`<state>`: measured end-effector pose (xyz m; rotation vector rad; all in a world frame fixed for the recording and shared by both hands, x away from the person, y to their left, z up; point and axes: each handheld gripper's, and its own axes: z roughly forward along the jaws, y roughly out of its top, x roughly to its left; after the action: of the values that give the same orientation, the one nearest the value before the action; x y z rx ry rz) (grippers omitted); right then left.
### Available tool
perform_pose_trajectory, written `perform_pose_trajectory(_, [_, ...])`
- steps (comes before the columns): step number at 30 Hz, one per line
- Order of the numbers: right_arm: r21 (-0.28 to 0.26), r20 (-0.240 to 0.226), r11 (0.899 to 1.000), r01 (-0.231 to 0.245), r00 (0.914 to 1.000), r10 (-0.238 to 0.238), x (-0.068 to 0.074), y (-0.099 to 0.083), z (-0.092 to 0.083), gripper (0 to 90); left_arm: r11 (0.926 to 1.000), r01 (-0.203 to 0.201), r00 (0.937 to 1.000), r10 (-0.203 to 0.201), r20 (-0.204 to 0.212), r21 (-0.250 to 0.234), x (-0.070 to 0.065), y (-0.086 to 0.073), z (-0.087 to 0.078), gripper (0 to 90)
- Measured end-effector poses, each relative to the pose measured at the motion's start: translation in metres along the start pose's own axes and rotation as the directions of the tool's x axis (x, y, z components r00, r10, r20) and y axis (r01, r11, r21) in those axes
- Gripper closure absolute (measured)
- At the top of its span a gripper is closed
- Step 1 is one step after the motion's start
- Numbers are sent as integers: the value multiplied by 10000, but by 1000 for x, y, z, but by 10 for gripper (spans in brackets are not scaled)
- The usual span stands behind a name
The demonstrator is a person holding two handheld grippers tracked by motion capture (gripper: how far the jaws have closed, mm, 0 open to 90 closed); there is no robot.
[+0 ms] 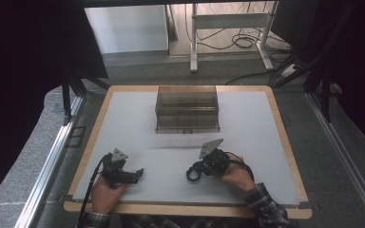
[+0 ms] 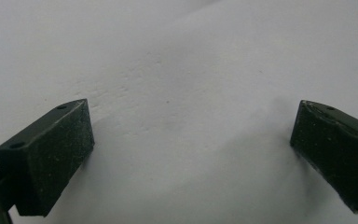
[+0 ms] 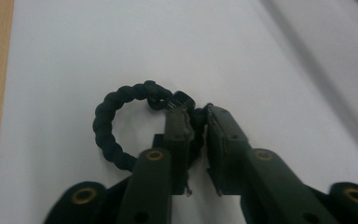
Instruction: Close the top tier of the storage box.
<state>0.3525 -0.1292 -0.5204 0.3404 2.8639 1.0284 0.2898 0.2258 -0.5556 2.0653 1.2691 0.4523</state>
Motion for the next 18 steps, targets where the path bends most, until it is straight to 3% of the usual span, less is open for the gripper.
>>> perform_pose_trajectory(18, [-224, -71, 9994, -281, 9996, 279, -2, 0, -4, 855, 10000, 1, 10000, -1, 1, -3, 0, 0, 0, 0])
